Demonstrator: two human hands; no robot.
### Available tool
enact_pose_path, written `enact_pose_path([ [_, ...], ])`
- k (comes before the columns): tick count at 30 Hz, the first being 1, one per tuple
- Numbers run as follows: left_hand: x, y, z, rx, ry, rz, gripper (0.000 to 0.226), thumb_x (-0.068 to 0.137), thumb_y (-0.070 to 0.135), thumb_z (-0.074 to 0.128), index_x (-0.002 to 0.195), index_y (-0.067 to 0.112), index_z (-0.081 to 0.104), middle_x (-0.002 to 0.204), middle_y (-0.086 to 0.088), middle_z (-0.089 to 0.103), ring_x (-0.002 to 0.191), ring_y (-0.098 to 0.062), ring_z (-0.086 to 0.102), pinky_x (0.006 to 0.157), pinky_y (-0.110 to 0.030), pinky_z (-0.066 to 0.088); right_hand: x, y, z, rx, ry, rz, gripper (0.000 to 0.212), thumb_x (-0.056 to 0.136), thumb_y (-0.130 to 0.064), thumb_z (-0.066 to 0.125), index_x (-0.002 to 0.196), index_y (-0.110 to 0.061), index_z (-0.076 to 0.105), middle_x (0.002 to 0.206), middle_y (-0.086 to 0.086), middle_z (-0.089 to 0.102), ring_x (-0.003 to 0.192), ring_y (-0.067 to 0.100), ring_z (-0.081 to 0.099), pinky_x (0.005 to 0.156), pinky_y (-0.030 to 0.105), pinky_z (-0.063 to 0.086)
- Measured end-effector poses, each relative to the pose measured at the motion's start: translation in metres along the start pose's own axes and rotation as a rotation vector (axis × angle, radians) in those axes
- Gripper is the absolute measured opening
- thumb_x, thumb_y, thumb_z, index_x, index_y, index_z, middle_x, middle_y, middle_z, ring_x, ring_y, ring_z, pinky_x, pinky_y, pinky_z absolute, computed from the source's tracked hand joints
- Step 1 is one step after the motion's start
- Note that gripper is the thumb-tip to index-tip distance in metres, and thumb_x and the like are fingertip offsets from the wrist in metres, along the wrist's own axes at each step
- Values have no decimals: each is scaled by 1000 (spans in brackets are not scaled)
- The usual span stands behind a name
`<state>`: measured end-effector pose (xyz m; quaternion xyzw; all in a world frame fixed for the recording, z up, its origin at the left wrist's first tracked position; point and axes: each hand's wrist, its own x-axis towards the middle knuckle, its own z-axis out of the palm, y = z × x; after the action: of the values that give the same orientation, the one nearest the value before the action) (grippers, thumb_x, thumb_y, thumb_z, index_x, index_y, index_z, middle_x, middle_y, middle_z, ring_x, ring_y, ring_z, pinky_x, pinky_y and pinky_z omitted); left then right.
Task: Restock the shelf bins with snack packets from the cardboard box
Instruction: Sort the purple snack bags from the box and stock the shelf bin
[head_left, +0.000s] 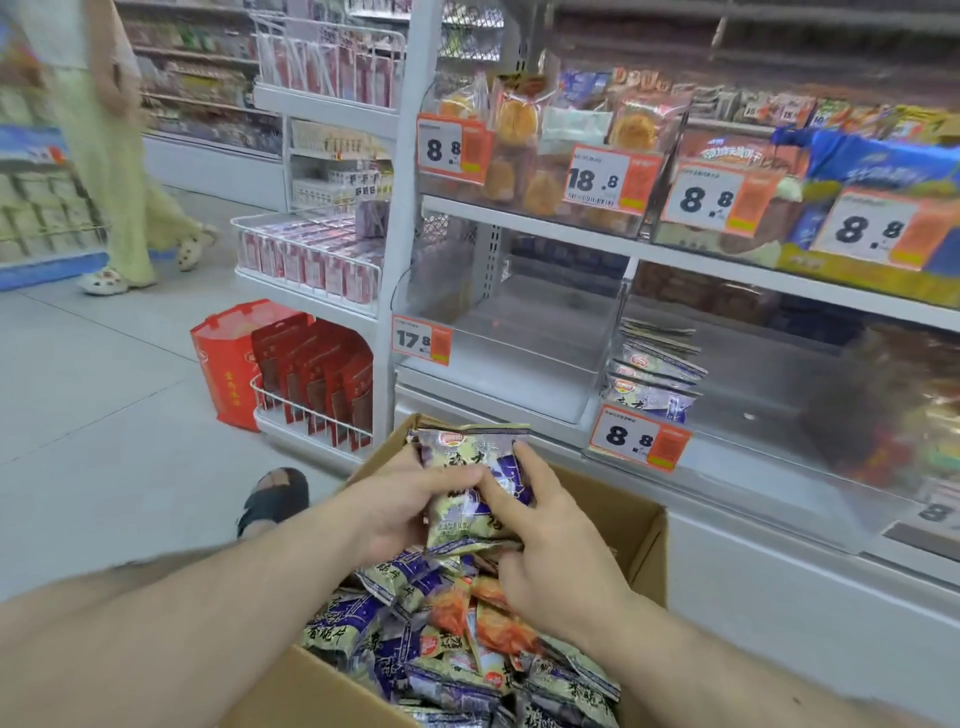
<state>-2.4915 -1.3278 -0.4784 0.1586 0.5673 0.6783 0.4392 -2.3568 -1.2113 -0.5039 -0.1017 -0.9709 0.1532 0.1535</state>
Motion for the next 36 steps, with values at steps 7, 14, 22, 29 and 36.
enact_pose_path([
  [7, 12, 21, 22, 87, -33, 80, 41, 78, -9, 71, 93, 20, 46, 84, -11, 75, 90, -30, 69, 96, -52, 51, 0, 12, -48, 447, 350, 230, 72, 79, -31, 75, 142, -42, 42, 145, -22, 39, 130, -15, 33, 106, 11, 35],
  [14, 33, 39, 63, 129, -214, 51, 35, 86, -12, 59, 93, 21, 48, 76, -7, 76, 67, -21, 72, 61, -33, 60, 15, 53, -88, 829, -3, 505, 120, 35, -59, 92, 137, -21, 42, 133, -5, 61, 119, 9, 60, 107, 40, 45],
  [22, 66, 67, 114, 155, -385, 5, 44, 75, 9, 68, 116, 14, 54, 89, -11, 76, 73, -24, 73, 64, -36, 61, 28, 85, -132, 1119, -21, 566, 64, 63, -17, 82, 123, -7, 61, 112, 12, 73, 107, 31, 69, 100, 47, 51],
  [29, 109, 76, 170, 393, -381, -50, 48, 67, 40, 77, 105, 12, 67, 102, -15, 73, 82, -26, 65, 81, -37, 51, 29, 132, -175, 1266, 46, 773, 47, 65, -16, 69, 109, 0, 71, 110, 20, 72, 104, 36, 68, 93, 43, 54],
  [36, 185, 79, 186, 1371, 330, 629, 61, 92, 48, 55, 142, 17, 37, 143, -2, 43, 129, -25, 45, 98, -43, 42, 55, 244, -205, 1144, 442, 986, 43, 68, -8, 73, 110, 1, 70, 106, 19, 73, 93, 34, 72, 90, 46, 56],
])
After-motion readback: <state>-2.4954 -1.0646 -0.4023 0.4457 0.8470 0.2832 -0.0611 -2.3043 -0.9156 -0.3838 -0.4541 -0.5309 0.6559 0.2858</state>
